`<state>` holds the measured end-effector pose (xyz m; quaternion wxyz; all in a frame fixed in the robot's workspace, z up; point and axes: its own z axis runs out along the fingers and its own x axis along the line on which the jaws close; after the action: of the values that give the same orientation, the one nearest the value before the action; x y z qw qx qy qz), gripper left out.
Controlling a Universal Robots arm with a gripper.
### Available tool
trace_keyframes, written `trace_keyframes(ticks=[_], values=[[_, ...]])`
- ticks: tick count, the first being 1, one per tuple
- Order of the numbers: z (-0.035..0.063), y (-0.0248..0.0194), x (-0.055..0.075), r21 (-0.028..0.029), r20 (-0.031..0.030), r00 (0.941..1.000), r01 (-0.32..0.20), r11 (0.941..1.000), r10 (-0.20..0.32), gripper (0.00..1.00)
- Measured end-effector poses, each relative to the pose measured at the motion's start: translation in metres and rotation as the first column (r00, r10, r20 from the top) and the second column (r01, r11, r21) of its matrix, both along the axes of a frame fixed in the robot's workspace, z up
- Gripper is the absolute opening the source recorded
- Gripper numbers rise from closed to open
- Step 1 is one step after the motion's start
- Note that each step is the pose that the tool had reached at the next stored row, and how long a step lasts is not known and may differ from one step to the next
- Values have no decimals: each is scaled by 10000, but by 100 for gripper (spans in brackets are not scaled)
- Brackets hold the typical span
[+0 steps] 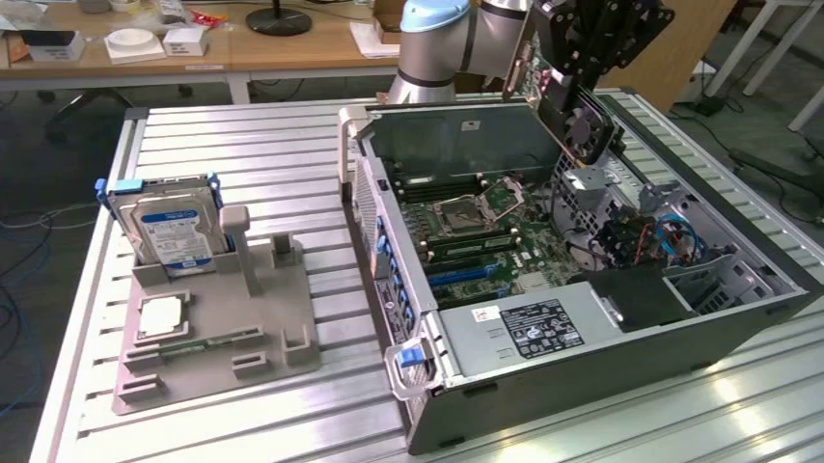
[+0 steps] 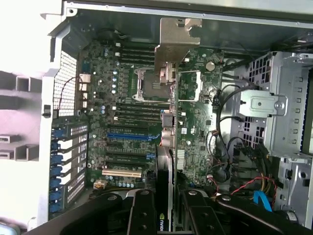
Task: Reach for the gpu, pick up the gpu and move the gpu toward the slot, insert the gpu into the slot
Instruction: 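Insert the gpu into the slot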
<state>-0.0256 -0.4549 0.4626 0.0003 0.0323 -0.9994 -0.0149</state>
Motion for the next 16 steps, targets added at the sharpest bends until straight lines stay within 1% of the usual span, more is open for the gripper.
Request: trace_keyframes(ticks=[9,16], values=[[0,-6,0,0,0,9984,-559,9984,559,26],[0,-11,0,1,0,9949,-1006,9949,1006,26]])
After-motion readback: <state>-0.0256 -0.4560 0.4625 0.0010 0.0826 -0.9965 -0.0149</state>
